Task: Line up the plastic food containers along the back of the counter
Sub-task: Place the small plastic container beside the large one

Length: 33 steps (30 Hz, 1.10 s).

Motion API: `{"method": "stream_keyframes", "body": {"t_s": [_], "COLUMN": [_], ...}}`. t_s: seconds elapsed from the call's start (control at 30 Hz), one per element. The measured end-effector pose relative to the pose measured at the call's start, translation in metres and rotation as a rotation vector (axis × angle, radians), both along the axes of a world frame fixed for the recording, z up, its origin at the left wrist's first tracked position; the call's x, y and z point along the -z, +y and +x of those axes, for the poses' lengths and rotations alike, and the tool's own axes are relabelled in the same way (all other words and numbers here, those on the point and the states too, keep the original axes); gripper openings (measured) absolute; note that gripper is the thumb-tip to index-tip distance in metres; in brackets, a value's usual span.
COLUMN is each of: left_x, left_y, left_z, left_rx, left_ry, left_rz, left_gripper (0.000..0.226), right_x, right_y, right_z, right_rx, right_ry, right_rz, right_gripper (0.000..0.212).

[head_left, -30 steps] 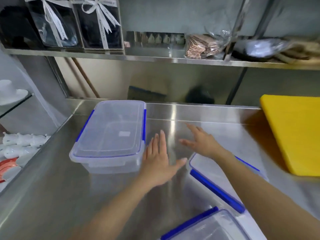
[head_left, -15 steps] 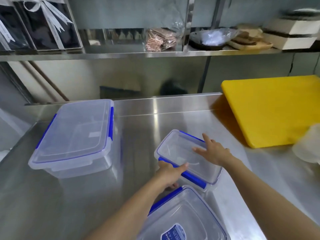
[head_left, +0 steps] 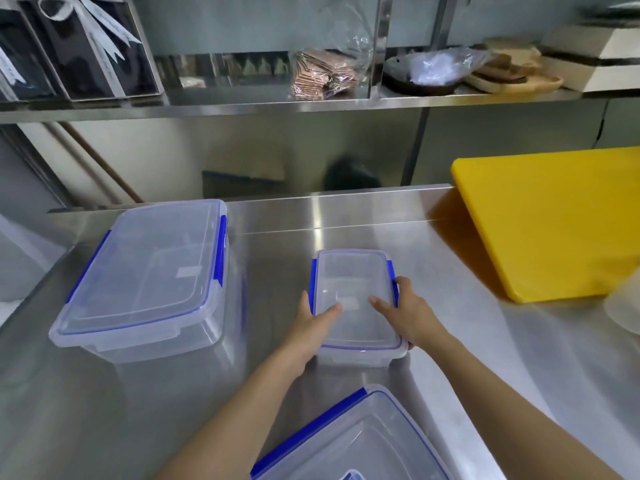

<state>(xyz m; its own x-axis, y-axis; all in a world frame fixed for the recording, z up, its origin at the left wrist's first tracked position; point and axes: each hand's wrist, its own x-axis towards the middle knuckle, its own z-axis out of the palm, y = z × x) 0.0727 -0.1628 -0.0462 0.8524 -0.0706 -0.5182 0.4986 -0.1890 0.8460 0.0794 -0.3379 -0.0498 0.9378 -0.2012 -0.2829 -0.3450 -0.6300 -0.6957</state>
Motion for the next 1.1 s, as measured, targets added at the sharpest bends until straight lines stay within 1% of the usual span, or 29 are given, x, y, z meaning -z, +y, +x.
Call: {"method": "stream_keyframes", "body": {"t_s": [0.03,0.07,0.1,0.17,0.2,0.27,0.33,0.47,0.5,0.57,0.63,0.7,0.77,0.9,1.03,1.1], "left_x": [0.001,0.003,0.005,0.009,0.011,0.016,0.019,0.016,0.016,0.021,0.025,0.028,0.031,0.03,0.019,0.011], "left_y": [0.003,0.006,0.008,0.012,0.015,0.024,0.034,0.049,0.052,0.057,0.06,0.062,0.063,0.065,0.066,0.066], "left_z": [-0.001,-0.001,-0.002,-0.001,0.001,0.007,0.015,0.04,0.049,0.066,0.079,0.088,0.096,0.1,0.083,0.068], "left_rx": [0.007,0.006,-0.009,-0.089,-0.144,-0.251,-0.33,-0.502,-0.512,-0.47,-0.35,-0.235,-0.162,-0.108,-0.03,0.034], "left_ry": [0.051,0.078,0.063,-0.056,-0.12,-0.212,-0.273,-0.366,-0.369,-0.366,-0.332,-0.311,-0.305,-0.273,-0.331,-0.371], "left_rz": [0.021,0.03,0.034,0.055,0.053,0.049,0.105,0.189,0.217,0.293,0.367,0.39,0.41,0.43,0.603,0.63], "left_gripper": [0.085,0.08,0.069,0.048,0.041,0.038,0.038,0.024,0.029,0.045,0.065,0.078,0.083,0.085,0.084,0.081], "right_x": [0.002,0.004,0.007,0.009,0.009,0.008,0.007,0.005,0.006,0.01,0.015,0.018,0.021,0.025,0.006,-0.004], "right_y": [0.003,0.005,0.009,0.016,0.021,0.034,0.049,0.081,0.087,0.098,0.105,0.109,0.109,0.106,0.104,0.1], "right_z": [0.0,0.001,0.003,0.008,0.012,0.023,0.034,0.064,0.072,0.087,0.101,0.113,0.123,0.13,0.111,0.097], "right_rx": [0.017,0.031,0.045,0.074,0.095,0.121,0.106,0.041,0.025,0.003,-0.024,-0.044,-0.06,-0.098,-0.082,-0.075], "right_ry": [-0.016,-0.029,-0.052,-0.111,-0.133,-0.152,-0.168,-0.19,-0.184,-0.177,-0.18,-0.186,-0.178,-0.153,-0.139,-0.175], "right_rz": [0.035,0.062,0.081,0.123,0.161,0.235,0.274,0.314,0.304,0.285,0.239,0.178,0.142,0.1,0.001,-0.002], "right_gripper": [0.058,0.058,0.057,0.051,0.048,0.042,0.039,0.04,0.039,0.037,0.036,0.039,0.044,0.057,0.071,0.076]}}
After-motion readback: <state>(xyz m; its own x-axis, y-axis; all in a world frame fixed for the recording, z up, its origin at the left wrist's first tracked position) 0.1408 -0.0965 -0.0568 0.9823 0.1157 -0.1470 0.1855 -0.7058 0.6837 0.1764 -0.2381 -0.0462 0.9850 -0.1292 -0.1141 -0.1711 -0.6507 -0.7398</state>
